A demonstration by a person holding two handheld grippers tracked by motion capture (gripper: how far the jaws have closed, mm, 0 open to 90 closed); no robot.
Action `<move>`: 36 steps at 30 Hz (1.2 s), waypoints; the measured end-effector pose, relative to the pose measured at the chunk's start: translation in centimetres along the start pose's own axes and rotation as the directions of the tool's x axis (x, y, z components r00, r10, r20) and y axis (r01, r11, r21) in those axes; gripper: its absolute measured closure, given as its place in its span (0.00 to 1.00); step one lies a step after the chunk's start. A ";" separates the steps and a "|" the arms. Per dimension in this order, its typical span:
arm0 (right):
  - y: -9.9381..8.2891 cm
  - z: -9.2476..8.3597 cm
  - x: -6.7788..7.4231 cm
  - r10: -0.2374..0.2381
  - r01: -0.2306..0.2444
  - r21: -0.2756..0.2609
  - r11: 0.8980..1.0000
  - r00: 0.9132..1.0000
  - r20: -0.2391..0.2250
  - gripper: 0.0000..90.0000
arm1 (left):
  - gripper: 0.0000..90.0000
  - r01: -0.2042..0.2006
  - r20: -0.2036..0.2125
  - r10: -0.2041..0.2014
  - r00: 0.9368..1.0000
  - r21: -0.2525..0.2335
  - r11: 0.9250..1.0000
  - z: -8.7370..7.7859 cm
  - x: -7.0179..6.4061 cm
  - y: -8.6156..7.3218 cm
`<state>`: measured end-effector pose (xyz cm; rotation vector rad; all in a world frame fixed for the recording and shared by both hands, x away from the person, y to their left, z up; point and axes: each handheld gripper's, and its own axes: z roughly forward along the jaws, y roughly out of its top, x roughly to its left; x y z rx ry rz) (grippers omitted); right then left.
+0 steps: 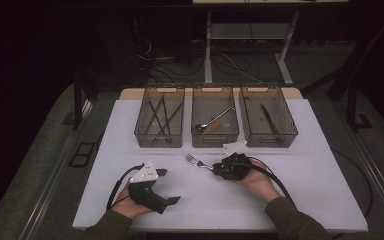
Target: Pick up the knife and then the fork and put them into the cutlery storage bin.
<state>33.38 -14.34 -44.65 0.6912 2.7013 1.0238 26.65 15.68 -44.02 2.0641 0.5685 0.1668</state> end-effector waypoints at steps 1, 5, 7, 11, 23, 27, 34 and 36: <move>0.0 0.0 0.0 0.000 0.000 -0.001 1.000 1.000 0.001 0.86 | 0.00 0.000 0.000 0.000 1.000 0.000 1.000 0.0 0.0 0.0; 0.0 0.0 -0.2 0.019 -0.019 0.000 1.000 1.000 -0.015 0.86 | 0.00 0.000 0.000 0.000 1.000 -0.002 1.000 0.0 0.0 0.0; 0.1 -0.1 -0.2 0.012 -0.012 0.002 1.000 1.000 -0.015 0.86 | 0.00 -0.001 0.001 0.001 1.000 -0.001 1.000 0.0 -0.1 0.0; 0.1 -0.2 -0.3 0.018 -0.018 0.006 1.000 1.000 -0.025 0.86 | 0.00 -0.003 0.002 0.003 1.000 -0.001 1.000 0.0 -0.1 0.0; 0.4 -2.3 -0.9 0.055 -0.057 -0.043 0.997 0.997 -0.051 0.86 | 0.00 -0.001 0.005 0.001 1.000 -0.007 1.000 -0.1 -0.1 0.0; 0.5 -3.2 -1.3 0.055 -0.058 -0.055 0.997 0.997 -0.054 0.86 | 0.00 0.000 0.004 0.000 1.000 -0.006 1.000 -0.1 0.0 0.0; 0.5 -4.6 -2.0 0.064 -0.068 -0.077 0.995 0.996 -0.059 0.86 | 0.00 0.000 0.006 0.000 1.000 -0.012 1.000 -0.1 0.1 0.0; 0.6 -5.1 -2.2 0.067 -0.071 -0.084 0.994 0.996 -0.057 0.86 | 0.00 0.000 0.005 0.000 1.000 -0.011 1.000 -0.1 0.1 0.0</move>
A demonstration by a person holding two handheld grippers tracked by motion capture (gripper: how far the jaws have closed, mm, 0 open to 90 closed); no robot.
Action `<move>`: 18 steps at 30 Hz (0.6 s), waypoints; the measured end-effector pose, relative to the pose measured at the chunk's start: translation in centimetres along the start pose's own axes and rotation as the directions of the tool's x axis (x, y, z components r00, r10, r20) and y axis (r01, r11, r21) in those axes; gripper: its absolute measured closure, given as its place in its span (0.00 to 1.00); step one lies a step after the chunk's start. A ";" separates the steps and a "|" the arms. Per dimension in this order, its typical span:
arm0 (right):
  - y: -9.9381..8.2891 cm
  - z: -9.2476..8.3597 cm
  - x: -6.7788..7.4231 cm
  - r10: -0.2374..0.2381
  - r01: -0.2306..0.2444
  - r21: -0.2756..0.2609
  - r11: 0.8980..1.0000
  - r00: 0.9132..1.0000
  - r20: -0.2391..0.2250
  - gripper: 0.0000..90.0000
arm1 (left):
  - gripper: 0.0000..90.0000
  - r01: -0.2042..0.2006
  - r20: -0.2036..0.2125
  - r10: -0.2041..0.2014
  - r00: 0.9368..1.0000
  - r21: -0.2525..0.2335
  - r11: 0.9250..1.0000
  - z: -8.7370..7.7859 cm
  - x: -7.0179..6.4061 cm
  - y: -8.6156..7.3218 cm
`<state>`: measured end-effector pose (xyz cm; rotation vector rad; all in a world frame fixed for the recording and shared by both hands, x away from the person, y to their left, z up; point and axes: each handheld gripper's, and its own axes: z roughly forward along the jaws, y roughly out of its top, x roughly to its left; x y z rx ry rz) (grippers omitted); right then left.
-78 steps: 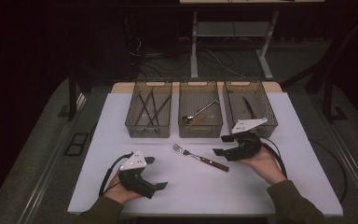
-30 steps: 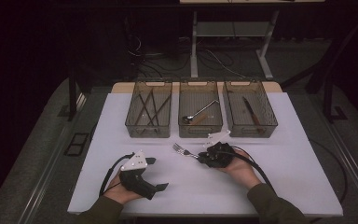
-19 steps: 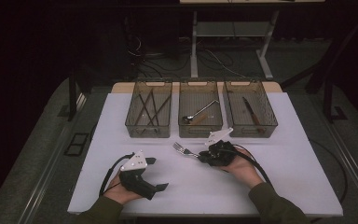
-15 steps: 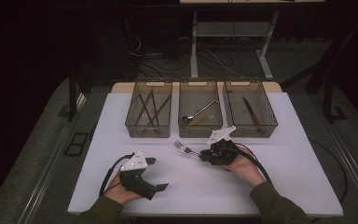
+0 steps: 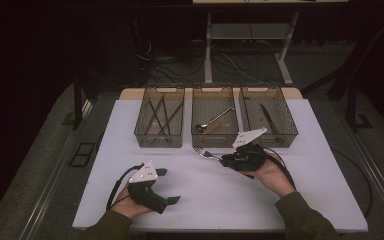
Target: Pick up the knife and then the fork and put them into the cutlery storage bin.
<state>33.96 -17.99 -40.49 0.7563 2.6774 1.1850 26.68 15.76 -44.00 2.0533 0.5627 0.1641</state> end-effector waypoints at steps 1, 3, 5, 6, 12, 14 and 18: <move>0.1 -0.2 -0.1 0.004 -0.004 -0.006 1.000 1.000 0.003 0.86 | 0.00 -0.002 0.000 0.002 1.000 -0.001 1.000 0.0 0.0 0.0; 0.1 -0.8 -0.4 0.009 -0.009 -0.015 1.000 1.000 0.005 0.86 | 0.00 0.000 0.000 0.000 1.000 -0.001 1.000 0.0 0.0 0.0; 0.1 -1.2 -0.7 0.014 -0.014 -0.018 1.000 1.000 0.010 0.86 | 0.00 0.002 -0.001 -0.002 1.000 0.001 1.000 0.0 0.0 0.0; 0.1 -1.4 -0.8 0.014 -0.014 -0.022 1.000 1.000 0.015 0.86 | 0.00 0.002 -0.001 -0.002 1.000 0.001 1.000 0.0 0.0 0.0; -0.1 -2.9 -1.5 0.030 -0.029 -0.045 0.999 0.999 0.021 0.86 | 0.00 0.001 -0.001 -0.001 1.000 0.000 1.000 0.0 0.0 0.0; -0.3 -3.3 -1.8 0.041 -0.040 -0.053 0.998 0.999 0.029 0.86 | 0.00 0.001 -0.001 -0.001 1.000 -0.002 1.000 0.0 0.1 0.0; -0.5 -4.2 -2.5 0.064 -0.061 -0.072 0.996 0.997 0.043 0.86 | 0.00 0.001 -0.001 -0.001 1.000 -0.006 1.000 0.0 0.0 0.0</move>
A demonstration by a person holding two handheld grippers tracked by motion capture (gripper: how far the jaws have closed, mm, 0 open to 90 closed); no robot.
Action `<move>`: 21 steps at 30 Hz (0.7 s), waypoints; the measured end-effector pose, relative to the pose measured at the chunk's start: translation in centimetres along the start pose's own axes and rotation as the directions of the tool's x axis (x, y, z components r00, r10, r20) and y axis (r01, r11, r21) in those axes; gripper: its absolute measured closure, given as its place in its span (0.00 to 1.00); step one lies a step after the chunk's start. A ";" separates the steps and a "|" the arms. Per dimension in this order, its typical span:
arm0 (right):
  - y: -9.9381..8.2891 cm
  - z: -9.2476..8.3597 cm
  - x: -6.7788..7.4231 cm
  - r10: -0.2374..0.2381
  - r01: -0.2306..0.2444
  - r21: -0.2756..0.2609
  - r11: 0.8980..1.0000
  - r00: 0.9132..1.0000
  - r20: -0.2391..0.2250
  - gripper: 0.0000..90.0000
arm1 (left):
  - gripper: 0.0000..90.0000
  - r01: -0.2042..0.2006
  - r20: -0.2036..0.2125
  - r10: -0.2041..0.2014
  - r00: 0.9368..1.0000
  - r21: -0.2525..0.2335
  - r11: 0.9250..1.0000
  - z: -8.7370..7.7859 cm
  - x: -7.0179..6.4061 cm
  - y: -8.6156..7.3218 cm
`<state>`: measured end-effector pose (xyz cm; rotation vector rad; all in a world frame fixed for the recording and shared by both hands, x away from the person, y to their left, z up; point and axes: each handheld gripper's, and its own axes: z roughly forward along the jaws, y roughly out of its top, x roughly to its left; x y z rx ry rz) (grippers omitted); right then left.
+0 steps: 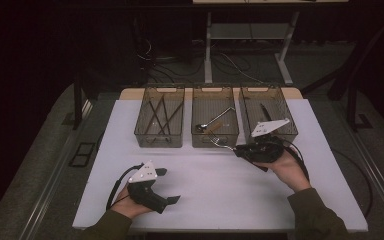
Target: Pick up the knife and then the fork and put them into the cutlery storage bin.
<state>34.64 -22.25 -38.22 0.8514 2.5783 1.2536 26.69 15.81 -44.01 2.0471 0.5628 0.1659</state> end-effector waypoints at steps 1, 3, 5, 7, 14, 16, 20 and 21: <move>0.0 -0.2 -0.1 0.005 -0.005 -0.008 1.000 1.000 0.008 0.86 | 0.00 0.000 0.000 0.000 1.000 -0.001 1.000 0.0 0.0 0.0; -0.1 -0.6 -0.4 0.011 -0.010 -0.016 1.000 1.000 0.018 0.86 | 0.00 -0.001 0.000 0.001 1.000 -0.002 1.000 0.0 0.0 0.0; -0.2 -1.0 -0.7 0.019 -0.018 -0.025 1.000 0.999 0.030 0.86 | 0.00 -0.002 0.000 0.002 1.000 0.001 1.000 0.0 0.0 0.0; -0.2 -1.4 -1.0 0.027 -0.026 -0.030 0.999 0.999 0.043 0.86 | 0.00 -0.002 0.002 0.002 1.000 0.001 1.000 0.0 0.0 0.0; -0.3 -3.0 -2.6 0.065 -0.060 -0.055 0.997 0.993 0.097 0.86 | 0.00 -0.001 0.001 0.001 1.000 0.001 1.000 0.0 0.0 0.0; -0.3 -3.6 -3.2 0.081 -0.073 -0.066 0.995 0.990 0.112 0.86 | 0.00 0.000 0.002 0.000 1.000 0.001 1.000 0.0 0.0 0.0; 0.1 -4.6 -4.4 0.105 -0.093 -0.081 0.992 0.983 0.151 0.86 | 0.00 0.000 0.003 0.000 1.000 0.001 1.000 0.0 0.0 0.0; 0.2 -4.8 -4.7 0.112 -0.100 -0.084 0.992 0.981 0.161 0.86 | 0.00 -0.001 0.003 0.001 1.000 0.002 1.000 0.0 0.0 0.0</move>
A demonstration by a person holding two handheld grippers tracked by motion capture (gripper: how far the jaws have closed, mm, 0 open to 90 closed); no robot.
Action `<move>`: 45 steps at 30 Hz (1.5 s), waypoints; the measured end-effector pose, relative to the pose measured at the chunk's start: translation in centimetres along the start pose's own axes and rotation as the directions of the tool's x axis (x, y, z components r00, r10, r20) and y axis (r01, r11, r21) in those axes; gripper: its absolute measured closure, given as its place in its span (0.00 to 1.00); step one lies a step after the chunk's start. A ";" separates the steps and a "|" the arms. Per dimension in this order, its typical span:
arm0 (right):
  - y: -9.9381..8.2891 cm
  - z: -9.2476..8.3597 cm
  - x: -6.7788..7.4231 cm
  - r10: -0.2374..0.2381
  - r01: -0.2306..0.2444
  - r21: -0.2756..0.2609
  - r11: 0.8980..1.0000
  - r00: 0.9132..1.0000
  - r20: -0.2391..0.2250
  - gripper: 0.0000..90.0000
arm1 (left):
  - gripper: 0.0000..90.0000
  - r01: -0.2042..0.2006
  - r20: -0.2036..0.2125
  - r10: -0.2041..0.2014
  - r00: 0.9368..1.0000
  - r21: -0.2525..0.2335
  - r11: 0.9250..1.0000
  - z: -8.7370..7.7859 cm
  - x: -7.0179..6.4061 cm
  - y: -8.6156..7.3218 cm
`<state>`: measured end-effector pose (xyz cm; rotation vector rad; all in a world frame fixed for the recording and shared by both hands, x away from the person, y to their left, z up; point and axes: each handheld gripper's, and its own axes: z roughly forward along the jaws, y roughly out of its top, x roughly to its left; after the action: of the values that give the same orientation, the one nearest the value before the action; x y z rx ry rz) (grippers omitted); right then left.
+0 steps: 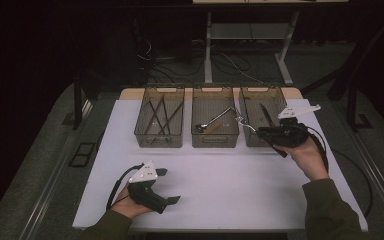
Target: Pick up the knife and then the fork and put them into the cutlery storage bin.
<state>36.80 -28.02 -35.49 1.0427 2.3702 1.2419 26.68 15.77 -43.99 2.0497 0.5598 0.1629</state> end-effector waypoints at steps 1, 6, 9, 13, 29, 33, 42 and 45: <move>0.1 -0.1 -0.3 0.004 -0.004 0.000 1.000 1.000 0.009 0.86 | 0.00 0.000 0.000 0.000 1.000 0.000 1.000 0.0 0.0 0.0; 0.7 -0.6 -1.8 0.048 -0.048 -0.007 0.999 0.998 0.044 0.86 | 0.00 0.001 0.001 -0.001 1.000 -0.001 1.000 0.0 0.0 0.0; 1.1 -0.6 -2.7 0.067 -0.067 -0.001 0.998 0.995 0.072 0.86 | 0.00 -0.001 0.002 0.001 1.000 0.002 1.000 0.0 0.0 0.0; 1.8 -0.4 -3.8 0.086 -0.088 0.013 0.996 0.990 0.111 0.86 | 0.00 0.000 0.003 0.000 1.000 0.001 1.000 0.0 -0.1 0.0; 2.4 2.2 -9.3 0.239 -0.262 0.070 0.963 0.942 0.235 0.86 | 0.00 -0.016 -0.011 0.016 1.000 -0.013 1.000 0.3 0.7 0.3; 2.3 3.1 -10.3 0.251 -0.282 0.087 0.956 0.932 0.261 0.86 | 0.00 -0.019 -0.010 0.019 1.000 -0.009 1.000 0.3 0.8 0.3; 2.4 4.9 -10.6 0.276 -0.298 0.042 0.954 0.922 0.273 0.49 | 0.00 -0.023 -0.005 0.023 1.000 -0.008 1.000 0.3 0.6 0.3; 2.4 4.8 -10.1 0.273 -0.291 0.024 0.956 0.920 0.280 0.40 | 0.00 -0.028 -0.003 0.028 1.000 -0.007 1.000 0.3 0.6 0.4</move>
<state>47.64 -31.30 -37.33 1.5151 2.1143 1.0298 27.42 15.63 -43.90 2.0516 0.5321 0.1837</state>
